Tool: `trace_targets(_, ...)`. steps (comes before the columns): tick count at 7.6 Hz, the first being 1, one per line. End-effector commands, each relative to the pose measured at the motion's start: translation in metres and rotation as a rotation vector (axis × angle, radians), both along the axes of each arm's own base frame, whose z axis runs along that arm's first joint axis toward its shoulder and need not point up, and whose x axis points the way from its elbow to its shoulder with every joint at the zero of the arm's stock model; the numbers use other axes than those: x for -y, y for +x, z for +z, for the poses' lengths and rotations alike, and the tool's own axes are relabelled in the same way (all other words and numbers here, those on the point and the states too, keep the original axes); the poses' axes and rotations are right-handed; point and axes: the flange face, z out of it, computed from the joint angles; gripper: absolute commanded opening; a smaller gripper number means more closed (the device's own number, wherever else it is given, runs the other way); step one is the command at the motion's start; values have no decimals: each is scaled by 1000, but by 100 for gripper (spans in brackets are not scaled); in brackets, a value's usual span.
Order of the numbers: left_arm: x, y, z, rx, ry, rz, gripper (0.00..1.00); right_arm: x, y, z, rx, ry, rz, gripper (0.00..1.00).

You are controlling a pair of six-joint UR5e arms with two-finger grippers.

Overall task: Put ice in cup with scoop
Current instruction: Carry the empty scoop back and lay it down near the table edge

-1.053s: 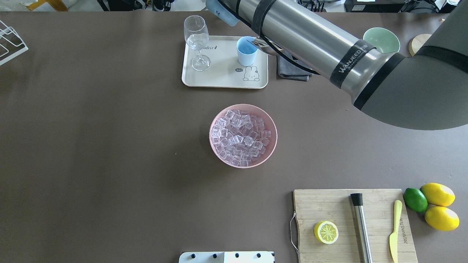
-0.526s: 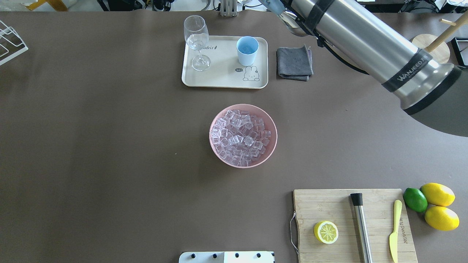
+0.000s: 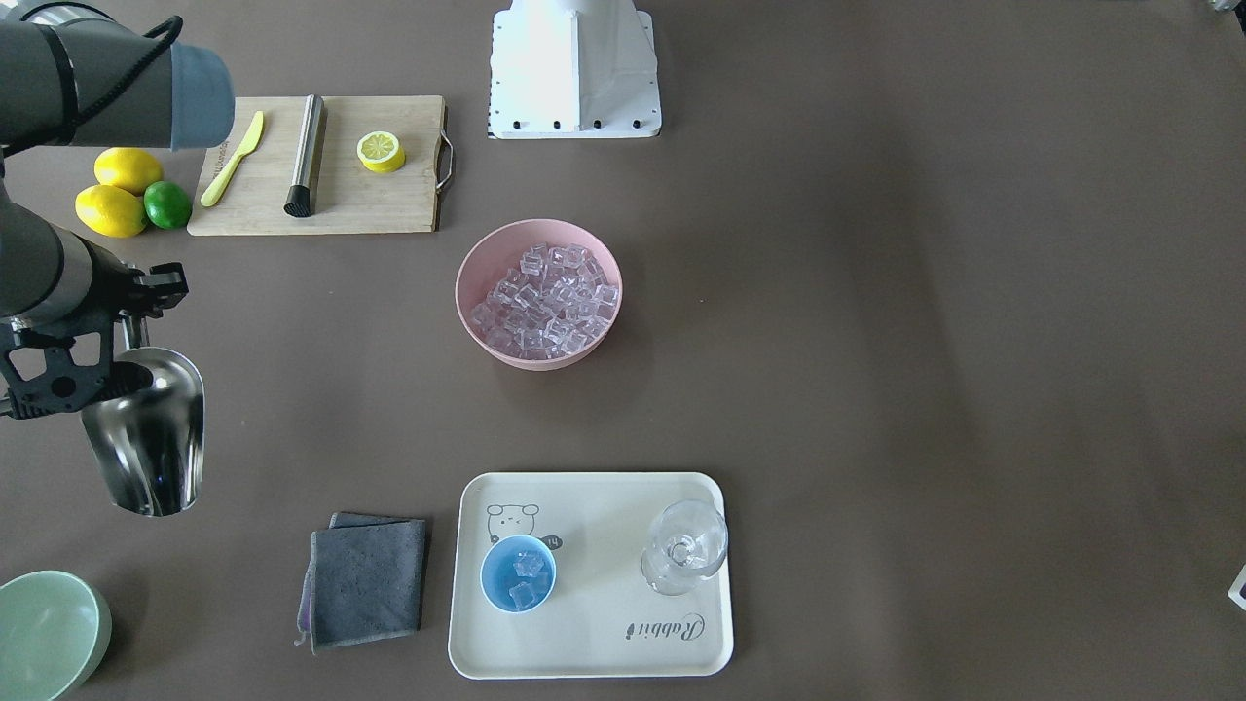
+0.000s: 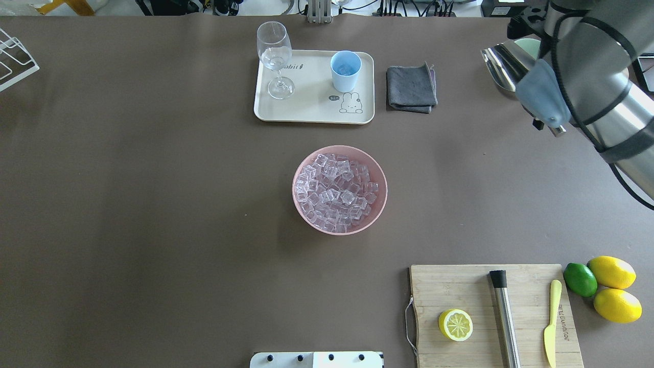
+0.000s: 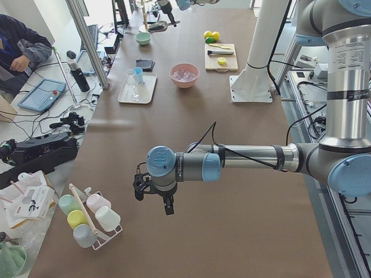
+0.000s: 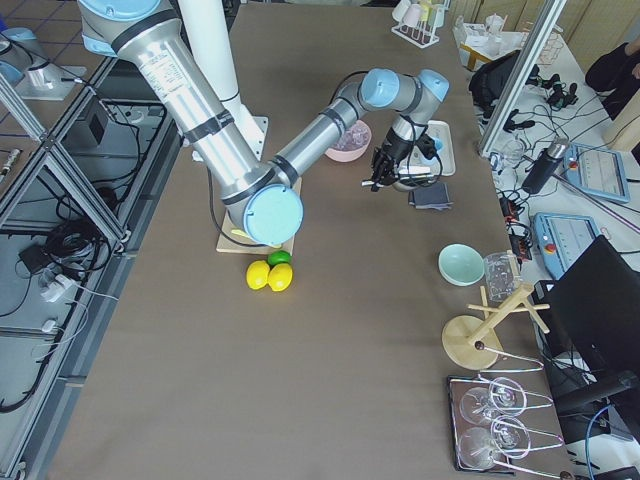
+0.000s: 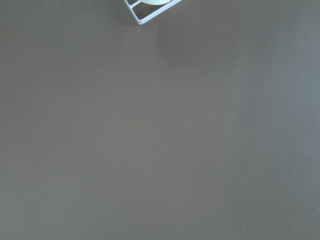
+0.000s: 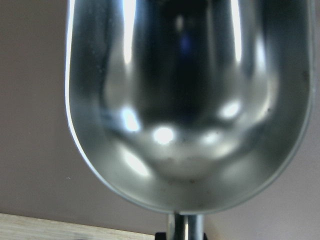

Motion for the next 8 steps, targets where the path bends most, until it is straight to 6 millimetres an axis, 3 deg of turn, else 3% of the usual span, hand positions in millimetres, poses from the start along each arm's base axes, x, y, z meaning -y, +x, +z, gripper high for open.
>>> trace_targets(1, 0, 0, 0, 0, 0, 0, 98, -49, 65, 86, 8, 16, 69, 0)
trace_targets(3, 0, 0, 0, 0, 1, 1, 98, -62, 73, 148, 6, -8, 153, 0)
trace_targets(4, 0, 0, 2, 0, -3, 0, 98, -55, 64, 162, 12, -51, 254, 0)
trace_targets(5, 0, 1, 3, -2, -7, 1, 98, -60, 60, 179, 41, -99, 300, 0)
trace_targets(7, -1, 2, 12, -4, -23, 3, 98, -95, 58, 222, 75, -176, 294, 0)
trace_targets(8, -1, 2, 12, -5, -23, 2, 98, -102, 38, 243, 95, -227, 256, 0)
